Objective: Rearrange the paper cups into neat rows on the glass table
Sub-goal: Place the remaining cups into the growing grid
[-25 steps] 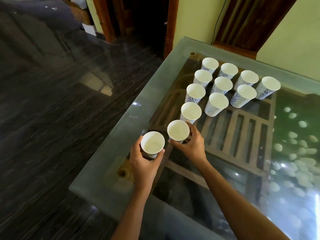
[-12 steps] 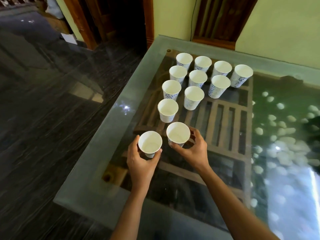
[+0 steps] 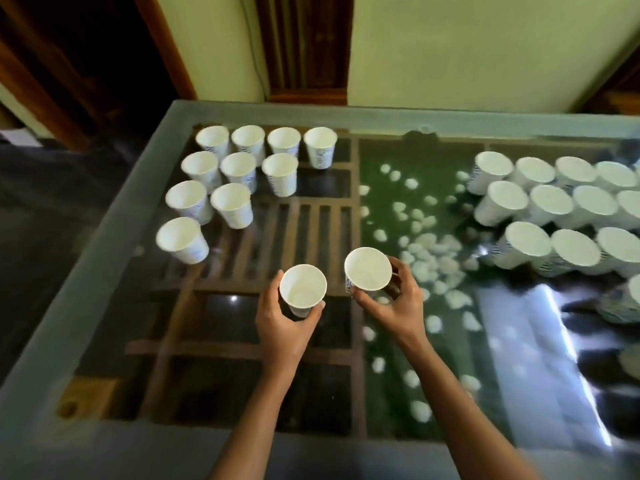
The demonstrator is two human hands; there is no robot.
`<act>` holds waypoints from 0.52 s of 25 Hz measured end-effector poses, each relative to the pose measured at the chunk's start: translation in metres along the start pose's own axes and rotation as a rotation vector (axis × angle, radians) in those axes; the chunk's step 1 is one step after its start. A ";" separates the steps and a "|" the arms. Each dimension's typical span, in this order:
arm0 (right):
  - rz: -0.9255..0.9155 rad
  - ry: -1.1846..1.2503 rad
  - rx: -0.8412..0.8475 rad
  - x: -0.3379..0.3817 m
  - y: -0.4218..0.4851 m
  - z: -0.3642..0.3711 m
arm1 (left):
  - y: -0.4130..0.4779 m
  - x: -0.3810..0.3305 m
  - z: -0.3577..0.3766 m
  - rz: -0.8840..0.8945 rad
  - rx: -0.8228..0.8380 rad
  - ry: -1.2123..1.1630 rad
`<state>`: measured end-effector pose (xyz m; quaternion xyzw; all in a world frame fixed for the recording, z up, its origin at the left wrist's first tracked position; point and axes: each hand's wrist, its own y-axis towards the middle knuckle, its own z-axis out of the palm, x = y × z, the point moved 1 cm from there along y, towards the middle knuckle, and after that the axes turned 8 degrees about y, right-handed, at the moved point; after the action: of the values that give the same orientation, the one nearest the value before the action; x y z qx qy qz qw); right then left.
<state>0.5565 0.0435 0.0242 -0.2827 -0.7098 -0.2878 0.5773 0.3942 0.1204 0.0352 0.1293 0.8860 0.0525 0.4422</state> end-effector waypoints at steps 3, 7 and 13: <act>-0.003 -0.062 -0.080 -0.015 0.010 -0.085 | -0.025 -0.053 0.060 0.075 0.093 -0.041; 0.015 -0.085 -0.209 -0.035 0.017 -0.188 | -0.062 -0.121 0.135 0.183 0.209 -0.082; 0.078 -0.080 -0.426 -0.063 0.018 -0.280 | -0.096 -0.177 0.208 0.275 0.340 -0.085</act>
<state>0.7644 -0.1541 0.0107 -0.4367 -0.6438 -0.3974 0.4867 0.6449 -0.0248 0.0263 0.3238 0.8366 -0.0431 0.4398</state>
